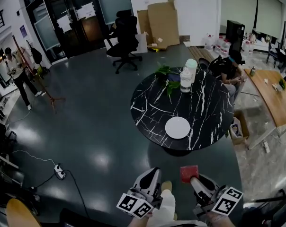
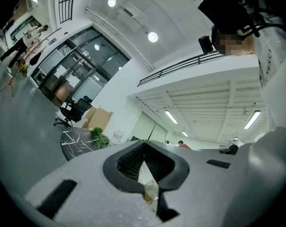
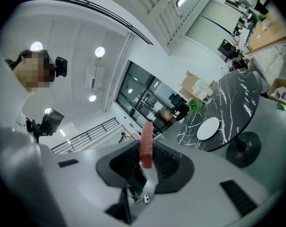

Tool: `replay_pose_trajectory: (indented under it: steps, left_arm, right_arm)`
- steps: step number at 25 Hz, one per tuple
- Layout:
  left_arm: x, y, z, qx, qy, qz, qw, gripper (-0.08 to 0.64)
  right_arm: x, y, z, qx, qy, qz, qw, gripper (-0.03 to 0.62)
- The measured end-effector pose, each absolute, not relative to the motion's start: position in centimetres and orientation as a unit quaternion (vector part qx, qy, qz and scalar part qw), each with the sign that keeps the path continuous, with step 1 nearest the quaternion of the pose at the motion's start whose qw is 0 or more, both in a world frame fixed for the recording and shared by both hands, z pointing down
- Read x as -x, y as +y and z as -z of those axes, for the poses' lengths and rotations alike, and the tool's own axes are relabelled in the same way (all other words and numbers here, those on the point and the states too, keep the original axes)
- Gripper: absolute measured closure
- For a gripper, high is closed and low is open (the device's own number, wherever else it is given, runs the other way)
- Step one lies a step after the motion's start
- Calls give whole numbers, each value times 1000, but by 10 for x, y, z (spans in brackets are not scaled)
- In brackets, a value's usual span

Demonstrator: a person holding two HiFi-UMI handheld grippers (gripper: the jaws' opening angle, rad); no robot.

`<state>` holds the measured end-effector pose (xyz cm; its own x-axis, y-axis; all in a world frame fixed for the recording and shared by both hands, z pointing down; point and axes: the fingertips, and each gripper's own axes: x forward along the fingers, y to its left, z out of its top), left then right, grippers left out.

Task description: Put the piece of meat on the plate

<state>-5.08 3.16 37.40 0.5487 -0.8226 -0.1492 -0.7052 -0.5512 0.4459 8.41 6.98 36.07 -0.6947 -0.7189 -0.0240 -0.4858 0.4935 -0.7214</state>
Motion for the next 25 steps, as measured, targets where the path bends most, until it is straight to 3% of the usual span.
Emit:
replay_pose_trajectory:
  steps: [25]
  left_arm:
    - [48, -184, -400, -871, -423, 153, 198, 552]
  right_arm:
    - [-75, -132, -396, 394, 817, 401, 130, 511]
